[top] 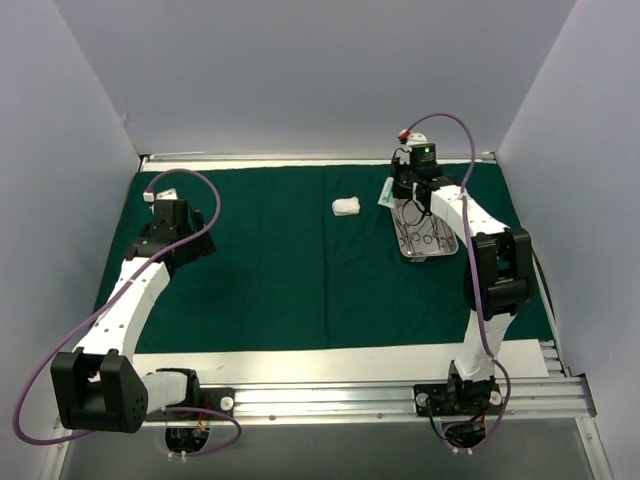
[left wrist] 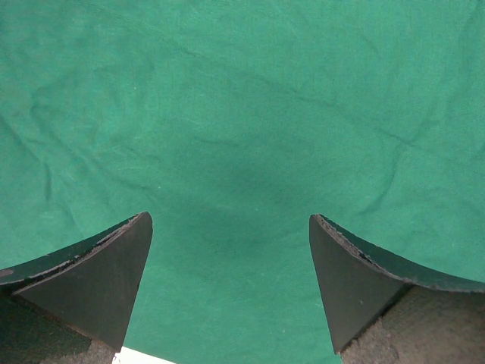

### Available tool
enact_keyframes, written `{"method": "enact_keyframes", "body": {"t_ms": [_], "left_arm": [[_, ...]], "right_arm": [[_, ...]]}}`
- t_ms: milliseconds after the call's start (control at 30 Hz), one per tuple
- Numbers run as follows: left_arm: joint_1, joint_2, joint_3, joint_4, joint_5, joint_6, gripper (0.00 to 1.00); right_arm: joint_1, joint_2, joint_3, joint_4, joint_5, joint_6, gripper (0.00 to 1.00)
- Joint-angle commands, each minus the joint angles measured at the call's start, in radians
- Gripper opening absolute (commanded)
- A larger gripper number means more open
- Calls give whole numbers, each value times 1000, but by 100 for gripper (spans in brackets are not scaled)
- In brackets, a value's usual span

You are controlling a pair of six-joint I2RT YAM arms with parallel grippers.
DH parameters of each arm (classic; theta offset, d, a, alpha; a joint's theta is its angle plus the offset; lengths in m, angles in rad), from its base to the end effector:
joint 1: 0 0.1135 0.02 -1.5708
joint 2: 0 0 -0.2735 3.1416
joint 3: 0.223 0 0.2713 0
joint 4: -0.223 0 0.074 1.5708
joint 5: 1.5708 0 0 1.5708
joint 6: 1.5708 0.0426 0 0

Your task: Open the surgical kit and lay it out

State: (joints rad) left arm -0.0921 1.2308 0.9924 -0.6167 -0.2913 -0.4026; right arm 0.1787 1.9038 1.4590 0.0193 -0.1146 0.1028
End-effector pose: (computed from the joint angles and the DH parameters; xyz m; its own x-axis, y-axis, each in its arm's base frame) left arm 0.2753 -0.0131 0.2805 -0.6524 -0.3166 -0.6886 -0.3860 0.9207 -0.0577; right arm 0.4715 0.0901 0.2643 -0.4327 0.0254 -0.9012 -0.2359 0.9616 0.1404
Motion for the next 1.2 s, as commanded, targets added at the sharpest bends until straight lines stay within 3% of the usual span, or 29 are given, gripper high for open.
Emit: {"method": "enact_keyframes", "body": {"t_ms": [0,167,333,800,1167], "left_arm": [[-3,-19,9,40,-5,15,94],[-3,-21,9,40,-3,15,94],[-3,-24,9,40,-5,15,94],[-3,-24,8,41,-5,15,94],[-4,-24,8,40,-3,15,94]], "right_arm": [[60,-49,-31,-50,-149,-149,0],[114,-31,-72,-88,-270,-245,0],[162,27,-57,-140,-267,-305,0],[173,141,-81,-15,-240,-247,0],[173,141,-135,56,-197,-143,0]]}}
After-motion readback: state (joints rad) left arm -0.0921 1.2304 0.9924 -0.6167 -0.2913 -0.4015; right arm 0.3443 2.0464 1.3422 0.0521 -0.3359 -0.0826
